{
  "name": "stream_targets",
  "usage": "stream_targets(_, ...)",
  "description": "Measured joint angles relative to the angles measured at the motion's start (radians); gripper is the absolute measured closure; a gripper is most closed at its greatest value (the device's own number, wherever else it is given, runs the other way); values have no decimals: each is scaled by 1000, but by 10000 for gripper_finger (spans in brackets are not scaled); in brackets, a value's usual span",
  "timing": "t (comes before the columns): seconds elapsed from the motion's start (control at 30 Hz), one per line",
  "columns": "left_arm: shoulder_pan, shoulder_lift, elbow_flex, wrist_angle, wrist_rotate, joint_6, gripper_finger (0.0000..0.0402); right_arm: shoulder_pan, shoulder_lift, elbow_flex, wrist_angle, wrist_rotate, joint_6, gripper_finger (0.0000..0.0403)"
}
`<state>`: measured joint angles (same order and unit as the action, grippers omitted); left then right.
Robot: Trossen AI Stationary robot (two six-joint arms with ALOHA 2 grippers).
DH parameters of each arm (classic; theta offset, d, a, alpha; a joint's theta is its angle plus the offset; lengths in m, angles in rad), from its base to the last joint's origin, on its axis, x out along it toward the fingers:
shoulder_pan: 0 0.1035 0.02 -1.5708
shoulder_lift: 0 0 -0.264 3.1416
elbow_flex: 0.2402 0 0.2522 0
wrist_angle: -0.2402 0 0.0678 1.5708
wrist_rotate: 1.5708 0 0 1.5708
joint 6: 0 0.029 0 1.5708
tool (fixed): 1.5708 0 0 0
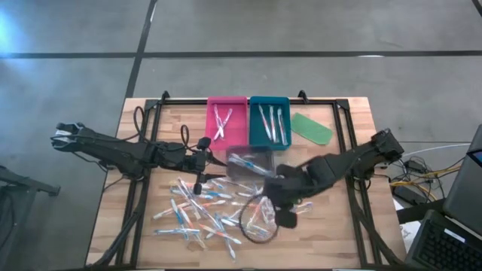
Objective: Pick & Place Toothbrushes
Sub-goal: Put the orange toothbrush into the blue bin
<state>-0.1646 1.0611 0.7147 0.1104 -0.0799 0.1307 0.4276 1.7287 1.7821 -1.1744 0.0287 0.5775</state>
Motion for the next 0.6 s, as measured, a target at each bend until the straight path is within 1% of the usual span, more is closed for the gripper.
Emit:
stream_targets(0.2, 0, 0, 0, 0, 0, 0, 239, 93, 0, 0, 0, 5, 5, 393)
stream_targets(0.4, 0, 0, 0, 0, 0, 0, 239, 175, 0, 0, 0, 31, 22, 390)
stream_targets(0.6, 0, 0, 0, 0, 0, 0, 239, 234, 1, -6, 1, 107, 112, 392)
